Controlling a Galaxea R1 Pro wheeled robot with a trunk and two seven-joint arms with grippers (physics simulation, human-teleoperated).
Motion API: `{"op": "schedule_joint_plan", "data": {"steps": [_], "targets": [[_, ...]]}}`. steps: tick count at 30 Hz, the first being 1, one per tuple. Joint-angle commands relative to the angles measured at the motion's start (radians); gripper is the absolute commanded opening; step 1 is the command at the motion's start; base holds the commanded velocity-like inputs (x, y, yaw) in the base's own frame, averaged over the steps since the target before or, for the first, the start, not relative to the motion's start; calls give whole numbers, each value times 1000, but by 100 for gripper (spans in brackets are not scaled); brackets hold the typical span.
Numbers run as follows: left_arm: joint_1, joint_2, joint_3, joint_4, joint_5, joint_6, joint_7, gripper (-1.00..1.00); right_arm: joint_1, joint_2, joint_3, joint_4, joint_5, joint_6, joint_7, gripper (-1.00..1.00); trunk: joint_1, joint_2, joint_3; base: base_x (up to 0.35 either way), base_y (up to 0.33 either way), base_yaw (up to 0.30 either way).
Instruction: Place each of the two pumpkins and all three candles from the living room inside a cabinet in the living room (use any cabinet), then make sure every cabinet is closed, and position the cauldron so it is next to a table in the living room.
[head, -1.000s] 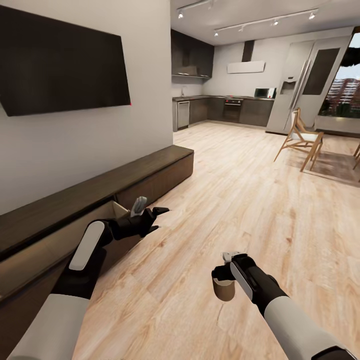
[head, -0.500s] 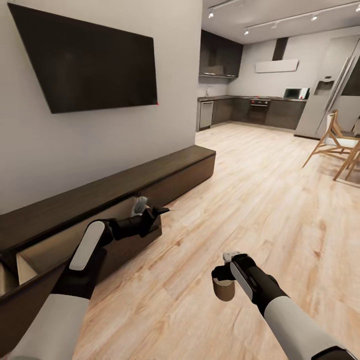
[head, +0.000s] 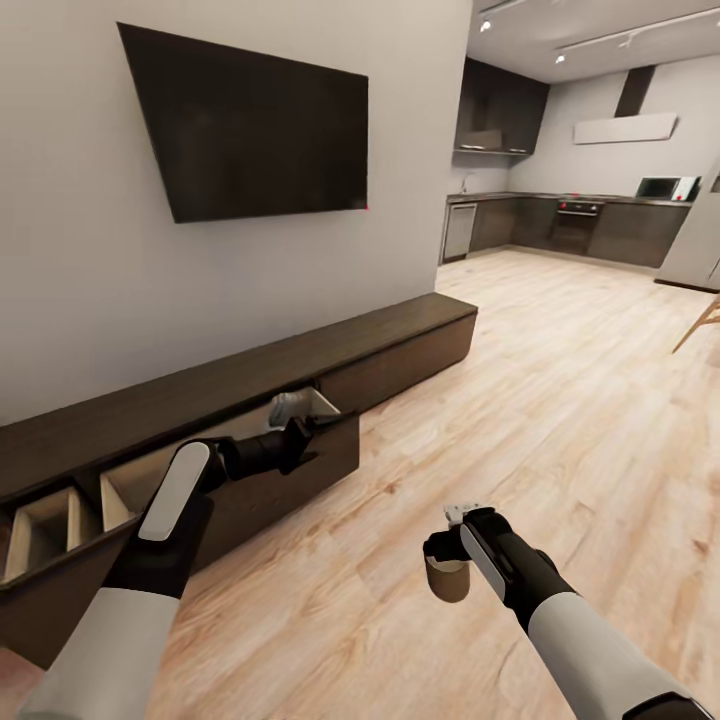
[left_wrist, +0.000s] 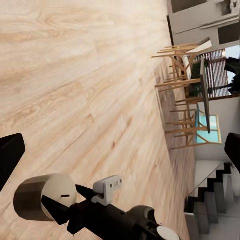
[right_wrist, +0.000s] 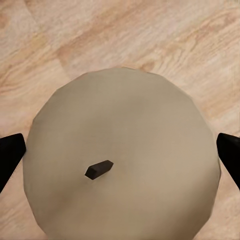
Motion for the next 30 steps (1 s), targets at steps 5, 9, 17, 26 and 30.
{"op": "schedule_joint_plan", "data": {"steps": [5,9,17,26,30], "targets": [[0,0,0,0,0,0,0,100,0,0,0,0,0,0,-1,-100,0,0,0,0,0,285],[0,0,0,0,0,0,0,100,0,0,0,0,-1,0,-1,-100,0,0,0,0,0,206],[0,-1,0,0,0,0,0,100,0,-1,0,41,2,-32,-1,-100,0,0,0,0,0,16],[0,-1,0,0,0,0,0,100,0,-1,1,72,2,-106,0,-100,0,0,0,0,0,0],[0,-1,0,1,-1,-1,0,100,0,-1,0,72,3,-107,1,-100,0,0,0,0,0,0]]}}
